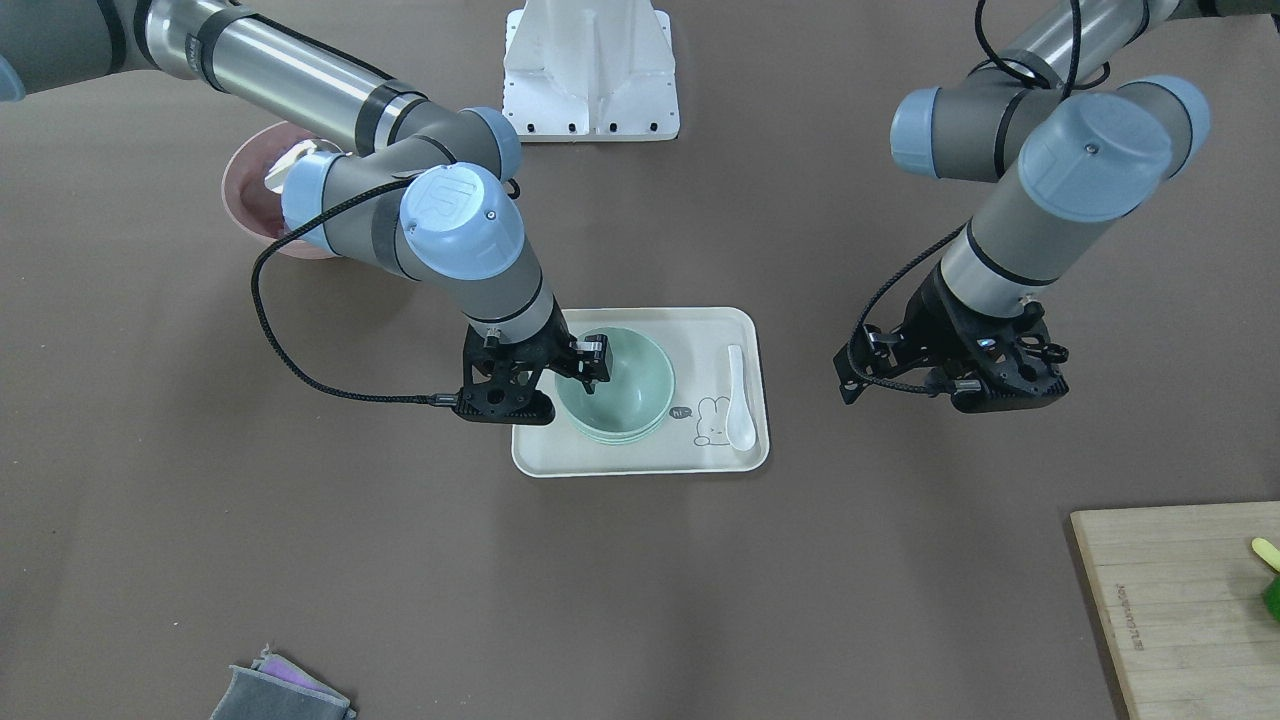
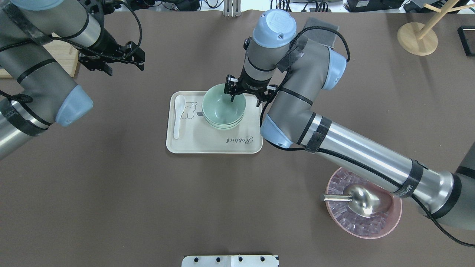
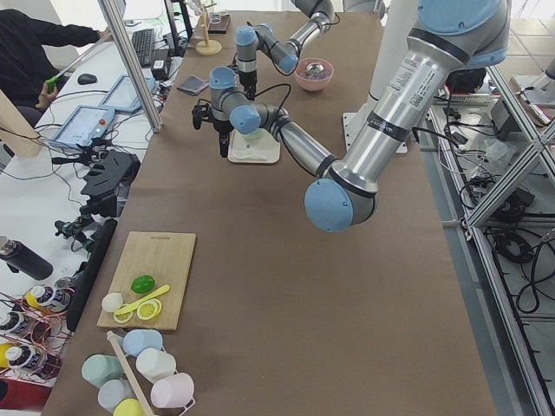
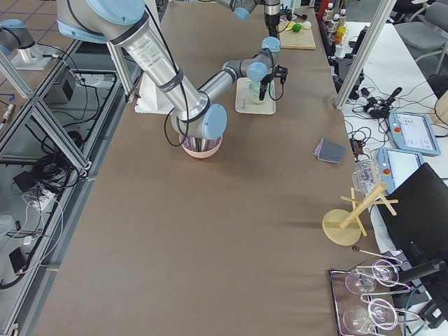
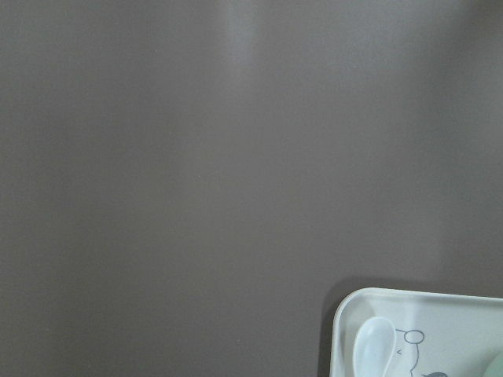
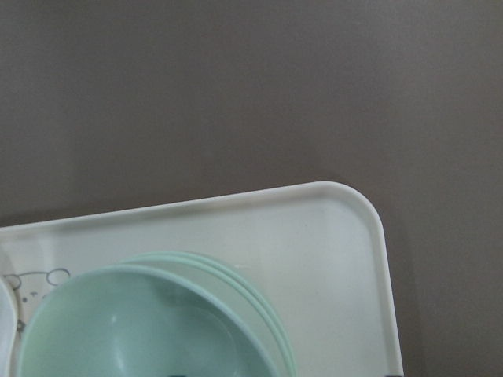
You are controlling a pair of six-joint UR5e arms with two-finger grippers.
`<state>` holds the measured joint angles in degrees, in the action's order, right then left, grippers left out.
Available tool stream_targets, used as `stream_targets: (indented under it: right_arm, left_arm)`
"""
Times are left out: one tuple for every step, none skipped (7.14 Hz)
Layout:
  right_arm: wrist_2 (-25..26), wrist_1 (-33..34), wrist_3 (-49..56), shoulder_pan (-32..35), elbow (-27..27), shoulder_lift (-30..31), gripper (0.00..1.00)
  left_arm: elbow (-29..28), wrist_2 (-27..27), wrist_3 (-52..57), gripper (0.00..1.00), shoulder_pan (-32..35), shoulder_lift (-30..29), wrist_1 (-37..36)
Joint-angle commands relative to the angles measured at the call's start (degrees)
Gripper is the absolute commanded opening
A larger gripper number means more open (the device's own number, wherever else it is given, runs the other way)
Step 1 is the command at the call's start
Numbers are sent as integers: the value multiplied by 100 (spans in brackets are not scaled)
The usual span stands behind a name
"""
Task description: Stack green bowls together
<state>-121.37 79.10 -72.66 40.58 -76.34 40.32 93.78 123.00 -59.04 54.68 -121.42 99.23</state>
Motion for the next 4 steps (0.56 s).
stream_targets:
  right_arm:
    - [-526,384,76,378,-606,342,100]
    - [-537,1092,190,441,-1341,710,100]
    - [-537,1986,513,563,-1958,888,100]
    - [-520,2918,1238,765,-2573,1177,100]
  left_arm:
    - [166,4,7,98,261,169,0]
    - [498,22,277,98,393,641,0]
    - [771,257,1036,98,751,968,-496]
    - [930,355,1871,98,1259,1084,-1241]
